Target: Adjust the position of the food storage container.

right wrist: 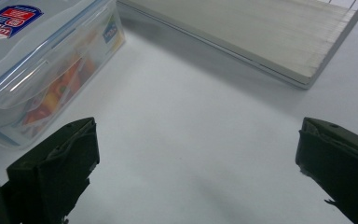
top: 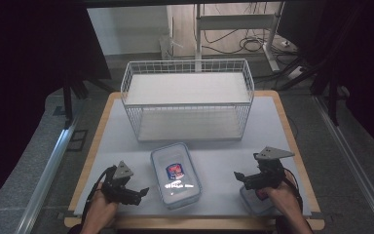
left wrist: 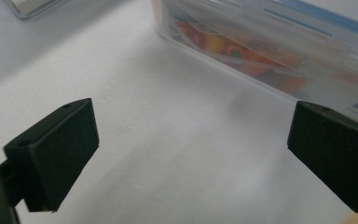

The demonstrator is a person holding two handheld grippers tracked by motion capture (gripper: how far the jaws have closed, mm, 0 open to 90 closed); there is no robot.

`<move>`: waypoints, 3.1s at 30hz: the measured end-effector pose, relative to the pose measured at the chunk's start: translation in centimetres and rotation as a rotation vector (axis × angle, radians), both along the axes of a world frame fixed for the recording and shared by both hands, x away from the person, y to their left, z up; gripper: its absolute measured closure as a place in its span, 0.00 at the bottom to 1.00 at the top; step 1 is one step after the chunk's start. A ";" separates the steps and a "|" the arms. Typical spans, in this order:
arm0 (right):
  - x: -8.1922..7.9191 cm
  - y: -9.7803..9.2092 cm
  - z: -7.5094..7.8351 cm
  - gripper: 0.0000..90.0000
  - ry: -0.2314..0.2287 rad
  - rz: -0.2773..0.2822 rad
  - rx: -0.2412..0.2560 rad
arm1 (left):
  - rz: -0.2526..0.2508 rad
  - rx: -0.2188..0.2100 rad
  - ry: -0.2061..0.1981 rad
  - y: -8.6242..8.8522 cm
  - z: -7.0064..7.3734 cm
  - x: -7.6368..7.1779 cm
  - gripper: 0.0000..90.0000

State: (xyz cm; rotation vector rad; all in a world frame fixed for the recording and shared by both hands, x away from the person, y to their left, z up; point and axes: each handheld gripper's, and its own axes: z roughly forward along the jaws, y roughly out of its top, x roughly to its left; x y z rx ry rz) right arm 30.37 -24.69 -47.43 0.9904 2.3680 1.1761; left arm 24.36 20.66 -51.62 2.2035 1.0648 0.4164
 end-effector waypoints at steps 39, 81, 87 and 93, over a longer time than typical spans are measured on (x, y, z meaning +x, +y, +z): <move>-6.4 -1.2 0.8 1.00 0.091 0.087 -0.032 | 0.062 -0.143 -0.105 1.0 0.9 -0.6 0.04; -4.9 -3.6 -1.3 1.00 0.094 0.047 -0.064 | 0.036 -0.114 -0.053 0.5 -0.2 0.0 0.14; -5.1 -1.1 -1.4 1.00 0.116 0.120 -0.009 | 0.029 -0.113 -0.033 0.3 0.1 0.7 0.33; -5.0 1.4 -1.5 1.00 0.124 0.188 0.039 | 0.037 -0.160 -0.018 1.2 0.1 3.7 0.73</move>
